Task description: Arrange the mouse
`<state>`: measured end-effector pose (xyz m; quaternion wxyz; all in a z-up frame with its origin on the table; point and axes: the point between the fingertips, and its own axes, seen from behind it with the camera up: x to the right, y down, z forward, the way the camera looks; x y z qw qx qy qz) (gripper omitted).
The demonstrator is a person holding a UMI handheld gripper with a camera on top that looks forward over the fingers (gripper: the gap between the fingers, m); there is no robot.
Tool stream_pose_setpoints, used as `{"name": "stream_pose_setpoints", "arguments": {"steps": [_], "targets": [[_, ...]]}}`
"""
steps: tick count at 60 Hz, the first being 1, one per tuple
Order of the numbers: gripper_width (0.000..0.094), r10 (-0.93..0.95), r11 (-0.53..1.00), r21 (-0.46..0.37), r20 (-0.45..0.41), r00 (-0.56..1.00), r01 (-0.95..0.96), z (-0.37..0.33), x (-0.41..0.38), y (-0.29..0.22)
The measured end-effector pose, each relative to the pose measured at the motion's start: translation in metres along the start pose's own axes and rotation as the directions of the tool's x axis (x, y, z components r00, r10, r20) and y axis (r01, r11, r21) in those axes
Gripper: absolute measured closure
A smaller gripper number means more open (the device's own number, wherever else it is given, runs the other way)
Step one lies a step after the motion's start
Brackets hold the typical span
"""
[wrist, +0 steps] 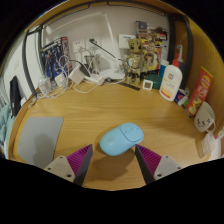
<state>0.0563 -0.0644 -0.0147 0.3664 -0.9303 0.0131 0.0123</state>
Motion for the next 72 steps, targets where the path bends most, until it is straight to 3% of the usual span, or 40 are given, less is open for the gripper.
{"name": "stream_pose_setpoints", "arguments": {"steps": [24, 39, 41, 49, 55, 57, 58, 72], "targets": [[0.0118, -0.068, 0.997, -0.043, 0.05, 0.996, 0.071, 0.04, -0.009, -0.036], [0.0297, -0.092, 0.995, -0.028, 0.055, 0.994, 0.093, 0.045, -0.012, -0.041], [0.0428, -0.085, 0.996, -0.023, 0.055, 0.995, 0.087, 0.046, -0.013, -0.042], [0.0469, -0.081, 0.996, -0.026, 0.044, 0.996, 0.082, 0.046, -0.013, -0.042], [0.0582, -0.076, 0.996, -0.042, 0.052, 0.996, 0.078, 0.046, -0.013, -0.04], [0.0539, -0.079, 0.996, -0.049, 0.049, 0.996, 0.081, 0.046, -0.013, -0.04], [0.063, -0.075, 0.996, -0.051, 0.046, 0.996, 0.077, 0.046, -0.013, -0.04], [0.0652, -0.034, 0.996, -0.079, -0.026, 0.999, 0.032, 0.045, -0.013, -0.042]]}}
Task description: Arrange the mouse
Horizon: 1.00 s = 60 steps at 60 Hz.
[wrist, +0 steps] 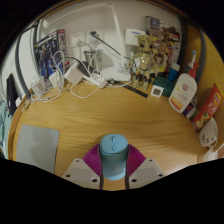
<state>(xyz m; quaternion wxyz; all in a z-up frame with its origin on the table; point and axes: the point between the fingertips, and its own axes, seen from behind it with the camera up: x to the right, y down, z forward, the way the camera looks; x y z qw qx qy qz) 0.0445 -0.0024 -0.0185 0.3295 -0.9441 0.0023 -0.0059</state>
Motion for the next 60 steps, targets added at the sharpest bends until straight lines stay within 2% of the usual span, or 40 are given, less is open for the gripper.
{"name": "stream_pose_setpoints", "arguments": {"steps": [2, 5, 8, 17, 23, 29, 35, 45, 60], "targets": [[0.0654, 0.012, 1.0, -0.004, -0.007, 1.0, -0.012, -0.002, -0.002, -0.002], [0.0654, 0.018, 0.999, 0.033, -0.041, 0.999, -0.017, -0.01, 0.0, -0.018], [0.0652, 0.027, 0.996, 0.088, -0.076, 0.997, -0.02, -0.025, 0.0, -0.044], [0.0652, 0.053, 0.966, 0.257, -0.083, 0.995, -0.03, -0.082, -0.039, -0.133], [0.0652, 0.039, 0.945, 0.326, -0.045, 0.998, -0.023, -0.115, -0.087, -0.173], [0.0651, 0.003, 0.937, 0.35, -0.007, 1.0, -0.001, -0.129, -0.147, -0.185], [0.0653, -0.04, 0.946, 0.323, 0.042, 0.998, 0.025, -0.121, -0.206, -0.167], [0.0655, -0.092, 0.974, 0.216, 0.08, 0.993, 0.073, -0.085, -0.275, -0.104], [0.0654, -0.13, 0.991, 0.052, 0.062, 0.989, 0.127, -0.035, -0.297, 0.001]]}}
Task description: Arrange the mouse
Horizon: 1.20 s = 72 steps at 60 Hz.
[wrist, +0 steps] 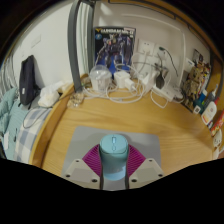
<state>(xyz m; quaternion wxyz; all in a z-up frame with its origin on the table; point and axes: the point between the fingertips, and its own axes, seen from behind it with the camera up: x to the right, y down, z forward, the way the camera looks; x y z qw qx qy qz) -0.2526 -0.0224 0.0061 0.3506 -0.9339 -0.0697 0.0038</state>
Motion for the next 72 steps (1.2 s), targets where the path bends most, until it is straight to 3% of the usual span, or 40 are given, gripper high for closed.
{"name": "stream_pose_setpoints", "arguments": {"steps": [5, 8, 9, 10, 11, 12, 24, 26, 27, 33, 55, 63, 72], "targets": [[0.0646, 0.015, 0.998, -0.056, -0.001, 1.0, -0.015, 0.007, -0.001, 0.03], [0.0649, 0.037, 0.999, -0.039, -0.001, 0.999, -0.037, 0.006, 0.001, 0.031], [0.0594, 0.041, 0.999, -0.033, -0.001, 0.999, -0.041, 0.006, 0.001, 0.03], [0.0627, 0.044, 0.998, -0.038, -0.002, 0.999, -0.044, 0.006, 0.002, 0.031], [0.0582, 0.05, 0.998, -0.037, -0.002, 0.999, -0.05, 0.005, 0.002, 0.031], [0.0604, 0.058, 0.998, -0.036, -0.004, 0.998, -0.058, 0.006, 0.002, 0.031], [0.0441, 0.086, 0.996, -0.034, -0.006, 0.996, -0.087, 0.006, 0.002, 0.03], [0.0382, 0.1, 0.994, -0.052, -0.009, 0.995, -0.101, 0.005, 0.002, 0.031], [0.0273, 0.107, 0.992, -0.061, -0.014, 0.994, -0.107, 0.004, 0.003, 0.031], [0.0145, 0.121, 0.992, -0.037, -0.042, 0.992, -0.122, -0.008, 0.014, 0.014], [0.0119, 0.184, 0.964, 0.198, -0.009, 0.983, -0.179, -0.137, 0.048, -0.14], [0.0119, 0.195, 0.951, 0.243, -0.001, 0.981, -0.189, -0.187, 0.054, -0.168], [0.0118, 0.176, 0.941, 0.302, -0.055, 0.983, -0.152, -0.227, 0.066, -0.175]]}}
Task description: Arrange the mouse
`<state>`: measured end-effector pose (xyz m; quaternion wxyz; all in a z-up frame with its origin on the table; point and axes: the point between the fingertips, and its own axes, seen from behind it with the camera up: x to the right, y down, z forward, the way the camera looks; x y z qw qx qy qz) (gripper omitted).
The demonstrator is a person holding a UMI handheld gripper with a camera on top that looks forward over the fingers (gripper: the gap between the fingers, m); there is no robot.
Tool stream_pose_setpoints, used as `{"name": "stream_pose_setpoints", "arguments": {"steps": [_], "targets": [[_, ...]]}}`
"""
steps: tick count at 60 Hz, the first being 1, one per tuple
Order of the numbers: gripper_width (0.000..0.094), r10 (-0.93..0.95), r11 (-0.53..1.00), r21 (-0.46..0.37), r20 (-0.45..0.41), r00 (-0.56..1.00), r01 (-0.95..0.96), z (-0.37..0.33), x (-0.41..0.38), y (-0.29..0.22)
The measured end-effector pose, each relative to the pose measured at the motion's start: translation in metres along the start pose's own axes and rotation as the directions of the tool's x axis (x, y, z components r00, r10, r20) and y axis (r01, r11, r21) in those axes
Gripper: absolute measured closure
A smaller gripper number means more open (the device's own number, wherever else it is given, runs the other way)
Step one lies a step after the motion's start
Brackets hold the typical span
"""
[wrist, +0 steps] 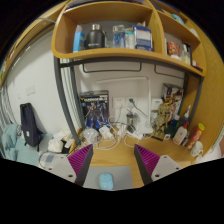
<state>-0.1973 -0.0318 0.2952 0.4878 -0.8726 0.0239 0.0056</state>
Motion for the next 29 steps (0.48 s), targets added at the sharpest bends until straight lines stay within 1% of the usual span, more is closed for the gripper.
{"name": "stream_pose_setpoints", "arguments": {"steps": [9, 29], "targets": [[0.012, 0.01, 1.0, 0.014, 0.003, 1.0, -0.01, -0.017, 0.003, -0.001], [0.012, 0.0, 1.0, -0.005, 0.007, 1.0, 0.0, -0.028, 0.008, 0.013]]}}
